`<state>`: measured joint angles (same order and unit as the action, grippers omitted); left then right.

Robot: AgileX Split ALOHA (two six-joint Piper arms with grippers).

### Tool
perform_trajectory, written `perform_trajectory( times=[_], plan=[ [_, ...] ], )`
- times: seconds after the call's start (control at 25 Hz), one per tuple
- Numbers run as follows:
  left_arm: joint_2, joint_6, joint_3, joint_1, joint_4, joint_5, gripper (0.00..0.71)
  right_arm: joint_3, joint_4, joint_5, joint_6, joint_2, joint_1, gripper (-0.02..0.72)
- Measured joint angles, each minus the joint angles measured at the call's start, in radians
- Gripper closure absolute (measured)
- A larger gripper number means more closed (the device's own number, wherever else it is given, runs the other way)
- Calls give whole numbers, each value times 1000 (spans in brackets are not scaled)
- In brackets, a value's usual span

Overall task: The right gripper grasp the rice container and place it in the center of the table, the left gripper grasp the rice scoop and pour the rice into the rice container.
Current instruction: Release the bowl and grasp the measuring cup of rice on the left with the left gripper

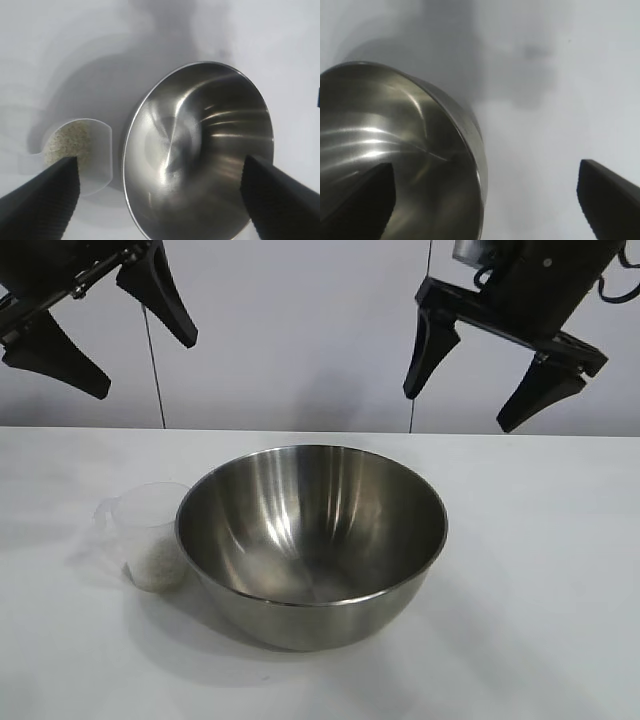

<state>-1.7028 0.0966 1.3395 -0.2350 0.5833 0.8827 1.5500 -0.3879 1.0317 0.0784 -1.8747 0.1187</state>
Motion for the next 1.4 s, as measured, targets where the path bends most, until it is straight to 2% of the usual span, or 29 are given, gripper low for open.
perform_trajectory(
  times=[0.24, 0.44, 0.6, 0.76, 0.96, 1.08, 1.2, 1.4],
  plan=[
    [0, 0, 0, 0, 0, -3, 77, 0, -11, 20, 0, 9, -16, 19],
    [0, 37, 1, 0, 0, -55, 77, 0, -13, 20, 0, 9, -16, 19],
    [33, 144, -15, -1, -8, -197, 77, 0, -13, 20, 0, 9, -16, 20],
    [155, 253, -110, -35, -86, -477, 77, 0, -13, 20, 0, 9, -16, 20],
    [313, 387, -385, -133, -201, -998, 77, 0, -13, 20, 0, 9, -16, 21],
    [334, 408, -584, -169, -233, -1311, 77, 0, -13, 22, 3, 9, -16, 21],
    [322, 403, -749, -176, -235, -1569, 77, 0, -13, 24, 4, 9, -16, 21],
    [294, 368, -942, -176, -236, -1839, 77, 0, -13, 24, 5, 9, -16, 21]
  ],
)
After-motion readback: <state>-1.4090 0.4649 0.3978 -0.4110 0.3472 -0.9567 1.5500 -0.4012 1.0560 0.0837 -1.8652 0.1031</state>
